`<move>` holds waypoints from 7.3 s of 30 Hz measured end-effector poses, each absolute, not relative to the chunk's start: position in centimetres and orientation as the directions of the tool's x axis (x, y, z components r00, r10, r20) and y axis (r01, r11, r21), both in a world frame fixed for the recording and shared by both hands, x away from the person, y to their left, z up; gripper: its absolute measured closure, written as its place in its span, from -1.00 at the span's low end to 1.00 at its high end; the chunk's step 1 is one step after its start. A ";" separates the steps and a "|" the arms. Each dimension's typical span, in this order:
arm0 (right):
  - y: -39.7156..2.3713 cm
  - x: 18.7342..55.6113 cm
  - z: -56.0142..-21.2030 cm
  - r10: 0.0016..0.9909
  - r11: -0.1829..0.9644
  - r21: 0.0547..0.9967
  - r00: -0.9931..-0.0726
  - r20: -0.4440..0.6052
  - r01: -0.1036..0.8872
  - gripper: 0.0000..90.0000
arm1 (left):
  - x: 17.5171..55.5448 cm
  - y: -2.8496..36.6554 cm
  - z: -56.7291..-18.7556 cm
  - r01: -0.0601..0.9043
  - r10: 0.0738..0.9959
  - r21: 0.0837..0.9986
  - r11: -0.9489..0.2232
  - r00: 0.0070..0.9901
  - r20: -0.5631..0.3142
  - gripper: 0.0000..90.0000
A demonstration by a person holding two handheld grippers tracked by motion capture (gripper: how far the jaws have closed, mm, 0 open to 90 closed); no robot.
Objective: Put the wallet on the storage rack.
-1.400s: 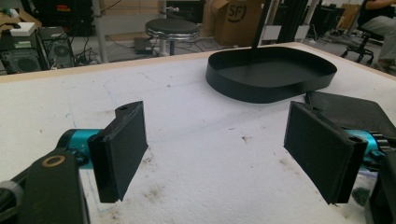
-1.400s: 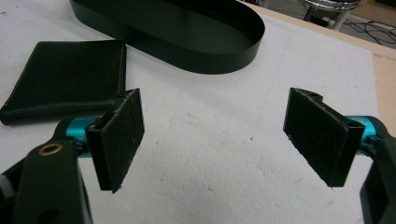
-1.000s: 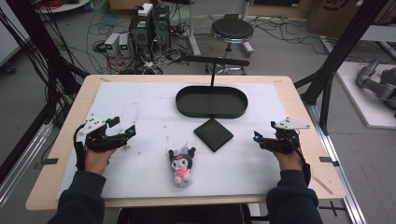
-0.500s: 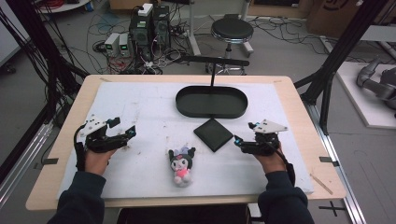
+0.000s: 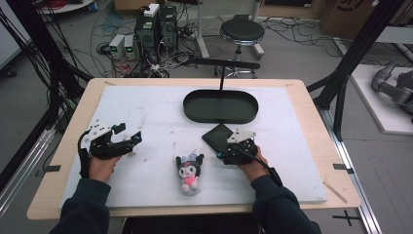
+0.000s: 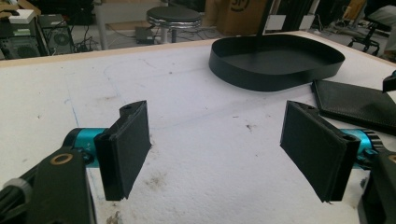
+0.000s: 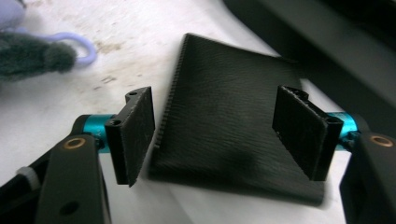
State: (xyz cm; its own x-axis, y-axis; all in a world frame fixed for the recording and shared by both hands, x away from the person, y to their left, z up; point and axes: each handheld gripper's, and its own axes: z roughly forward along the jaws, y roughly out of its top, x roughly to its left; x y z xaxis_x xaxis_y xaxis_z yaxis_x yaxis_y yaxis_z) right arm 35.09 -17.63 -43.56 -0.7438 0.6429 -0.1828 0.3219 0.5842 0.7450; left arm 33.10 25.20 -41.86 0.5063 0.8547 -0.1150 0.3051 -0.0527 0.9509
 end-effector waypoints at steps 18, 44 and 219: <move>-16.1 34.1 -43.5 0.590 0.686 0.661 -0.765 -0.260 0.304 0.72 | 33.3 25.2 -42.1 0.328 0.857 0.943 -0.054 0.500 -0.125 -0.47; -23.5 32.6 -36.7 0.711 0.390 0.825 -0.703 0.012 0.409 0.90 | 33.6 25.5 -42.3 0.342 0.855 0.939 -0.037 0.497 -0.147 -0.47; -27.4 35.0 -38.7 0.803 0.230 0.890 -0.594 0.056 0.394 0.75 | 33.7 25.0 -42.5 0.362 0.839 0.930 -0.056 0.523 -0.153 -0.44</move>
